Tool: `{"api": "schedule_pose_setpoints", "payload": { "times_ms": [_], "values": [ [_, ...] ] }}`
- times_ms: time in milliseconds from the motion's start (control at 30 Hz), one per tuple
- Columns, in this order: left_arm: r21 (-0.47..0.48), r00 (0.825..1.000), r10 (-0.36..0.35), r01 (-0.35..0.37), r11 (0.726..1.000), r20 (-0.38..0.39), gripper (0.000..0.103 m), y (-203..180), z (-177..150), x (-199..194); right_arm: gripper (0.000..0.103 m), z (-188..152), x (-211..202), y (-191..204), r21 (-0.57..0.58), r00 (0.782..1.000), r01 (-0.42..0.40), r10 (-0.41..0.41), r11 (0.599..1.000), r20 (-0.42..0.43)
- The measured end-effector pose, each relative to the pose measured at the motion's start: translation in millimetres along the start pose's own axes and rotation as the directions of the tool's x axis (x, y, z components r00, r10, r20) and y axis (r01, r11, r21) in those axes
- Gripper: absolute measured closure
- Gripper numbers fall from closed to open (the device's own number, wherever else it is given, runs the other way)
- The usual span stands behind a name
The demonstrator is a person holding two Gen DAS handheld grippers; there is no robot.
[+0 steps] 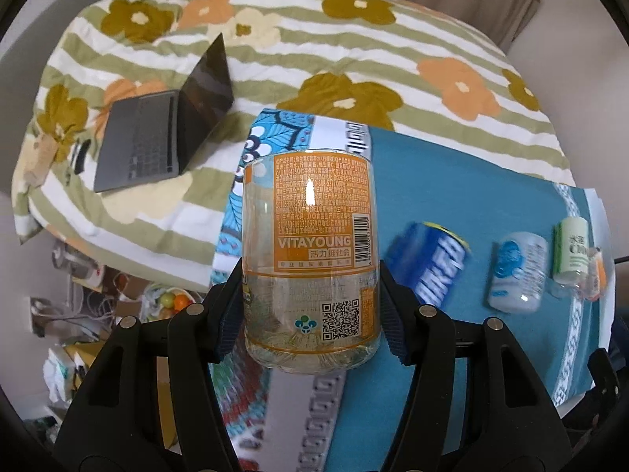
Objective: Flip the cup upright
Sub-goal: 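Carry the cup with the left gripper toward the cloth center and release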
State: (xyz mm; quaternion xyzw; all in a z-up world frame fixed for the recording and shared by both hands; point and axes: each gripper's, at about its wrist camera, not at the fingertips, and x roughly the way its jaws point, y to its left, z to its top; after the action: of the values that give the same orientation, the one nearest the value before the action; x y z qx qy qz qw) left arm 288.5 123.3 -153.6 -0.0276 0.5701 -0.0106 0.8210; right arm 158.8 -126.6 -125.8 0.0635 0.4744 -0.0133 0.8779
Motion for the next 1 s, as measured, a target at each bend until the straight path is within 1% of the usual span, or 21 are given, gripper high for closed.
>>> {"api": "schedule_pose_setpoints", "payload": {
  "times_ms": [200,333,433,567,767,867,1000],
  "values": [
    [0.019,0.999,-0.014,0.014,1.000,0.031,0.039,-43.9,-32.9,-33.5,0.000,-13.3,-26.5,-26.4,-0.014,0.999,-0.033,0.033,0.999,0.038],
    [0.043,0.999,-0.037,0.036,0.998,0.031,0.039,-82.8,-59.1,-46.3,0.000,-27.0,-43.3,-51.3,-0.014,0.998,-0.046,0.047,0.999,0.053],
    [0.070,0.998,-0.064,0.063,0.996,0.017,0.039,-115.1,-82.6,-49.6,0.000,-39.2,-53.8,-68.9,-0.012,0.997,-0.046,0.046,0.999,0.060],
    [0.105,0.995,-0.096,0.097,0.990,-0.014,0.039,-152.1,-110.2,-45.8,0.000,-54.5,-62.7,-92.2,-0.007,0.997,-0.043,0.043,0.999,0.056],
    [0.154,0.990,-0.121,0.130,0.979,-0.067,0.039,-202.7,-140.2,-28.1,0.000,-75.3,-66.9,-123.8,0.000,0.998,-0.043,0.043,0.999,0.039],
    [0.166,0.987,-0.126,0.141,0.976,-0.096,0.039,-222.3,-152.7,-13.9,0.000,-81.8,-64.9,-136.1,0.000,0.998,-0.043,0.043,0.999,0.035],
    [0.169,0.983,-0.124,0.147,0.975,-0.137,0.039,-235.2,-166.5,6.5,0.000,-89.8,-57.9,-150.4,0.010,0.999,-0.043,0.043,0.999,0.025]
  ]
}}
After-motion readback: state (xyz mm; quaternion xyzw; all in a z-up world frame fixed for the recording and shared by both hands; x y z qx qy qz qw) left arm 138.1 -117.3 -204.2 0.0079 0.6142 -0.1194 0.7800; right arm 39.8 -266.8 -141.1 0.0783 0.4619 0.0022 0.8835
